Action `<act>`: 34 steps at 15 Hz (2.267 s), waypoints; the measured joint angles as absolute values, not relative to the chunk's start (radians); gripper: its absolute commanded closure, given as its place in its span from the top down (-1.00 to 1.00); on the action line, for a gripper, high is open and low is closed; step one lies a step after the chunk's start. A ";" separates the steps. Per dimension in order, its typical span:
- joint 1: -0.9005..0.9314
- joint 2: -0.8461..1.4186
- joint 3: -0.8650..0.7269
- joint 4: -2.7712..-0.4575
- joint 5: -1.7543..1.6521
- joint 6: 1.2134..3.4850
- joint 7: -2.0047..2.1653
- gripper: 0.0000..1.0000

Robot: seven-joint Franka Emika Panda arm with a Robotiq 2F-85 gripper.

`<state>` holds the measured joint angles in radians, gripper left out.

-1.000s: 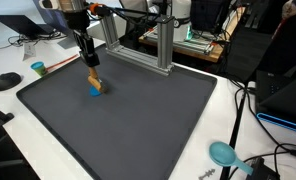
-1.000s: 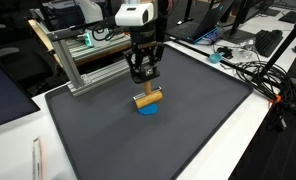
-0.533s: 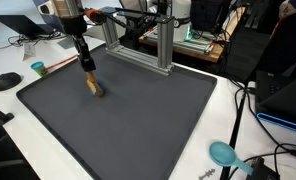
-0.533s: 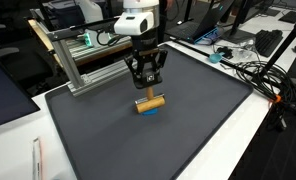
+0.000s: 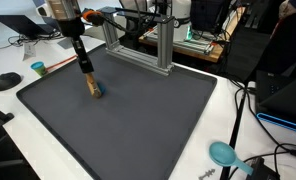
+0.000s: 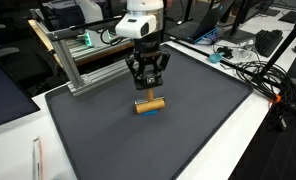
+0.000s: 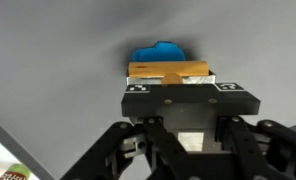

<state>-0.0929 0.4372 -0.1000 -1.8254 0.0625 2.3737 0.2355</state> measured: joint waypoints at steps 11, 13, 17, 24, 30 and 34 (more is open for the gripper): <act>-0.047 0.486 -0.116 -1.731 -0.004 2.249 0.261 -0.56; -0.049 0.488 -0.116 -1.727 -0.002 2.247 0.259 -0.56; -0.056 0.492 -0.113 -1.719 0.011 2.234 0.247 -0.56; -0.075 0.507 -0.104 -1.689 0.034 2.193 0.210 -0.56; -0.076 0.525 -0.103 -1.655 0.036 2.150 0.197 -0.56; -0.076 0.536 -0.103 -1.633 0.036 2.121 0.190 -0.56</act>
<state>-0.0762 0.5359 -0.1027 -1.6333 0.0362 2.1210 0.1897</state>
